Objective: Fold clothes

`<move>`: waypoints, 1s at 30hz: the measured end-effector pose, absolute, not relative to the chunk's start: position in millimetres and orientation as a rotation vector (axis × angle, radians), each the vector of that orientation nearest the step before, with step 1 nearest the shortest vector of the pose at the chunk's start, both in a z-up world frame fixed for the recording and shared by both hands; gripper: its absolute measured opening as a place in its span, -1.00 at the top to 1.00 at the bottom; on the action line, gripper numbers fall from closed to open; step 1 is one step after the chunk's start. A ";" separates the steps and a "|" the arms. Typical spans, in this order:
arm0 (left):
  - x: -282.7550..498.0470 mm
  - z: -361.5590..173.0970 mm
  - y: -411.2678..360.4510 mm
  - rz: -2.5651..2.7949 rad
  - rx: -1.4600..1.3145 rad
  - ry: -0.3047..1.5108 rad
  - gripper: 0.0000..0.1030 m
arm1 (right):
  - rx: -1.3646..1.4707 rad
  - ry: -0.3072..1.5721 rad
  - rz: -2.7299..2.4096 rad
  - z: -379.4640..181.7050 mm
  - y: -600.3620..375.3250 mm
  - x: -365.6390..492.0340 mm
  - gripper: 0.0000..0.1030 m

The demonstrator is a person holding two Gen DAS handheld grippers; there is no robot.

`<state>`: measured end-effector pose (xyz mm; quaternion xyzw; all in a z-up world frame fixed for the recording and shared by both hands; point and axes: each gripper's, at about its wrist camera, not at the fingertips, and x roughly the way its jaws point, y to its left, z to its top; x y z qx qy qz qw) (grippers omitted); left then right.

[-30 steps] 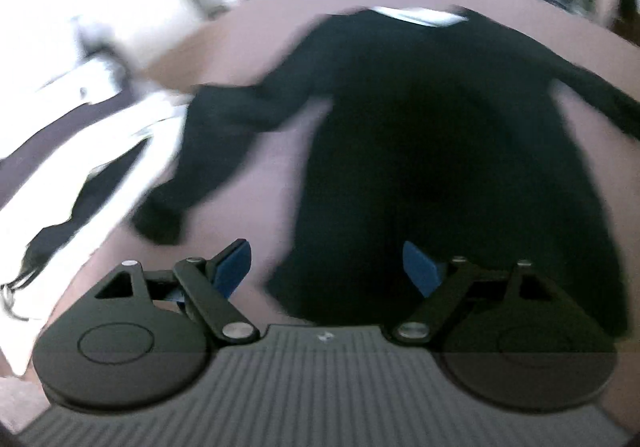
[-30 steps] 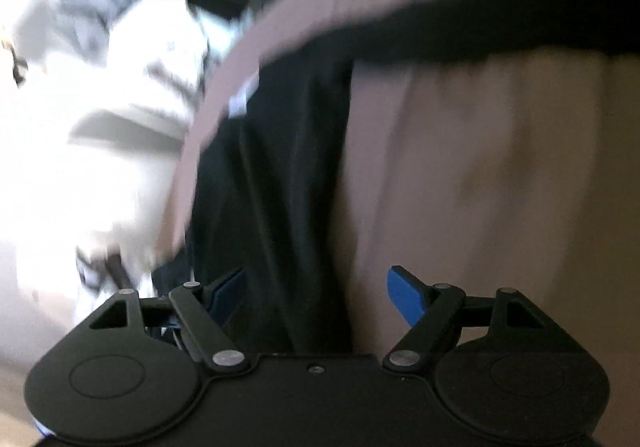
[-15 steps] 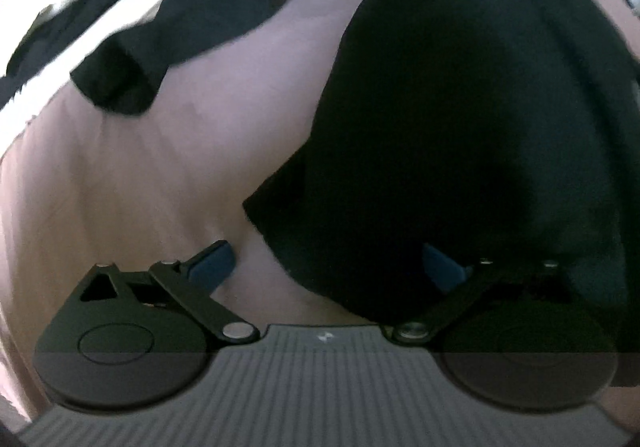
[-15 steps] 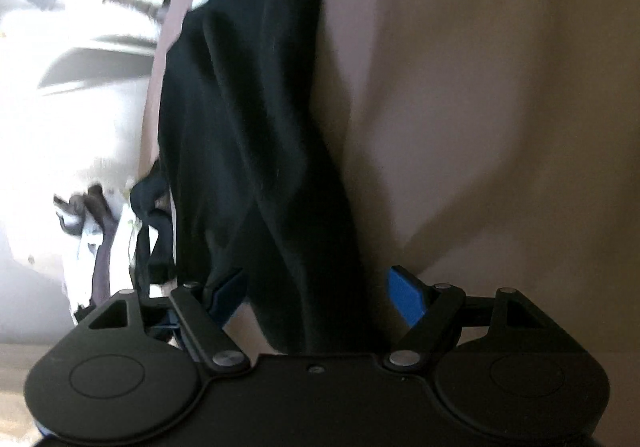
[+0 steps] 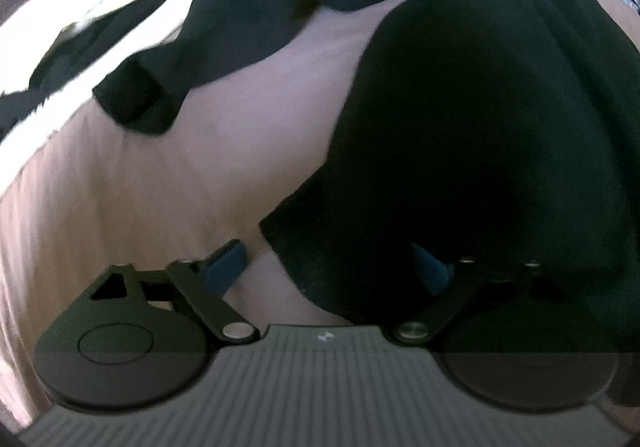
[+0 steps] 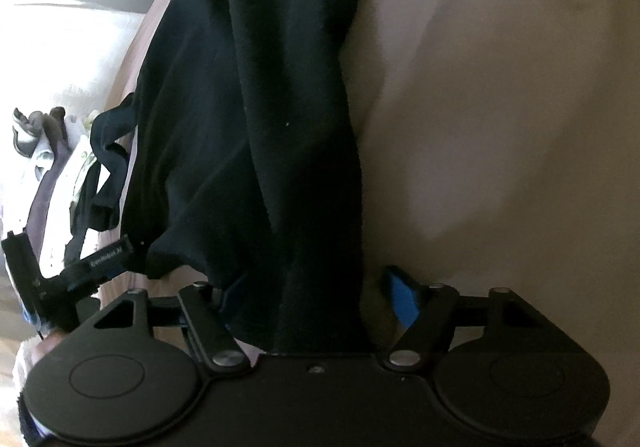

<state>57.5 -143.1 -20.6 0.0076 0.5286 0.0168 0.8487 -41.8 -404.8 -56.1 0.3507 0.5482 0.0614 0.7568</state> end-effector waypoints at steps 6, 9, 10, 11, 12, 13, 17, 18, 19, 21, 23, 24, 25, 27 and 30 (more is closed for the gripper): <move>51.6 -11.4 -164.1 0.071 0.167 0.995 0.80 | 0.681 1.172 0.102 -58.0 -391.1 -27.5 0.57; 45.2 -4.3 -170.6 0.092 0.226 0.924 0.87 | 0.667 1.128 0.127 -47.6 -391.9 -30.8 0.86; 42.2 1.2 -170.5 0.098 0.231 0.899 0.87 | 0.658 1.109 0.135 -42.2 -391.9 -32.5 0.86; 38.5 9.5 -168.2 0.099 0.224 0.879 0.87 | 0.648 1.091 0.144 -36.8 -391.8 -34.3 0.86; 34.3 19.0 -165.1 0.097 0.212 0.861 0.87 | 0.643 1.053 0.152 -26.2 -394.0 -39.2 0.86; 28.4 29.8 -160.9 0.088 0.196 0.845 0.88 | 0.651 1.007 0.172 -10.5 -397.6 -48.3 0.86; -5.4 70.2 -146.7 0.034 0.195 0.806 0.88 | 0.598 0.839 0.206 50.7 -407.8 -91.8 0.87; -11.0 73.0 -147.4 0.016 0.222 0.810 0.88 | 0.530 0.835 0.185 58.5 -404.3 -100.1 0.87; -13.0 69.4 -148.0 -0.002 0.243 0.834 0.87 | 0.444 0.859 0.161 59.5 -396.6 -105.7 0.87; -6.4 47.8 -150.0 -0.015 0.249 0.924 0.87 | 0.341 0.951 0.133 44.0 -386.0 -107.5 0.87; 3.3 26.7 -154.1 -0.009 0.256 1.001 0.87 | 0.283 1.051 0.120 19.6 -376.3 -102.3 0.87; 4.2 24.1 -157.9 -0.008 0.275 0.999 0.87 | 0.272 1.066 0.119 14.1 -375.9 -100.9 0.87; 2.9 25.3 -161.2 -0.006 0.300 0.981 0.87 | 0.262 1.079 0.118 9.2 -375.8 -99.7 0.87; -3.2 33.6 -161.1 0.003 0.319 0.945 0.87 | 0.266 1.070 0.136 13.0 -377.1 -101.5 0.87; -13.9 49.2 -148.5 -0.008 0.281 0.929 0.86 | 0.279 1.038 0.156 26.5 -383.2 -116.5 0.86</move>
